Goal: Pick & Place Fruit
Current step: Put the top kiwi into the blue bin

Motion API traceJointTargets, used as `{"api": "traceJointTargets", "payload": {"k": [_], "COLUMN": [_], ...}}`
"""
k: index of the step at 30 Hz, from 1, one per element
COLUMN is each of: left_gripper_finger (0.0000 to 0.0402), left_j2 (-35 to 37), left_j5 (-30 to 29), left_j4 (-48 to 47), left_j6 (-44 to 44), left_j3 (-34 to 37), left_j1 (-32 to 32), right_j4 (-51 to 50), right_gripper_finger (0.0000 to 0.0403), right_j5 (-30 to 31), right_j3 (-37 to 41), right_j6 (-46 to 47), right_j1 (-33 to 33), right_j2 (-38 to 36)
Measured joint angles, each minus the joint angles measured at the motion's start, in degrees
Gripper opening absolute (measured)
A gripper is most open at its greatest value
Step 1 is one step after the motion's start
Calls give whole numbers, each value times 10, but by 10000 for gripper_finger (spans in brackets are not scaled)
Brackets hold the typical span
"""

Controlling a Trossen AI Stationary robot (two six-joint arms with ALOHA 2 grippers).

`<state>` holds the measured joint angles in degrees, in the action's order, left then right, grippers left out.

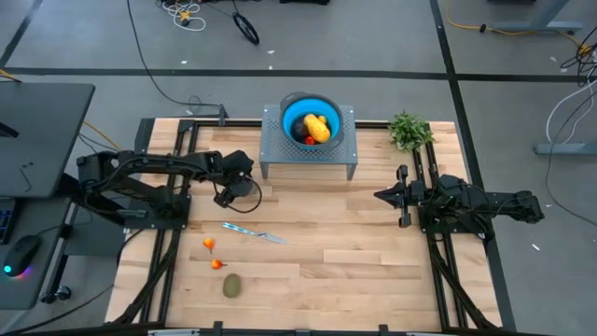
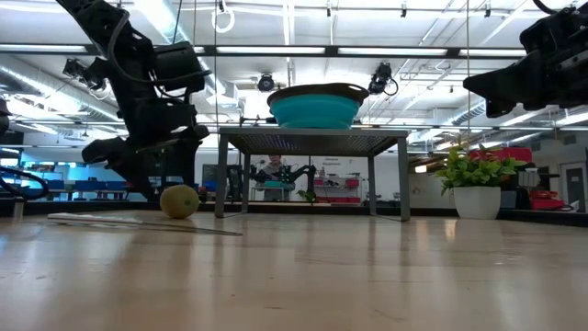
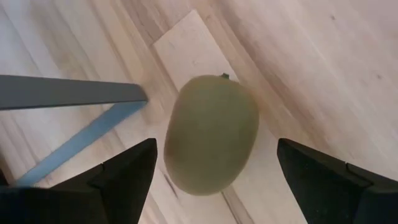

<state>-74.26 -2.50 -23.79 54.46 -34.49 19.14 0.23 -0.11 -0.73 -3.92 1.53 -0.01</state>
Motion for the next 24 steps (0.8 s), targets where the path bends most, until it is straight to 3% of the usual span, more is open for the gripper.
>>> {"api": "traceJointTargets", "payload": {"k": [13,24], "left_gripper_finger": [343,343], "left_j2": [-4,-47], "left_j5": [27,9], "left_j4": [14,47], "left_j6": [-2,-3], "left_j3": [0,1], "left_j1": [12,12], "right_j4": [0,0], "right_gripper_finger": [7,7], "right_j5": [0,0], "right_j3": [0,0], "right_j6": [0,0], "right_j1": [0,0], "right_j2": [0,0]}}
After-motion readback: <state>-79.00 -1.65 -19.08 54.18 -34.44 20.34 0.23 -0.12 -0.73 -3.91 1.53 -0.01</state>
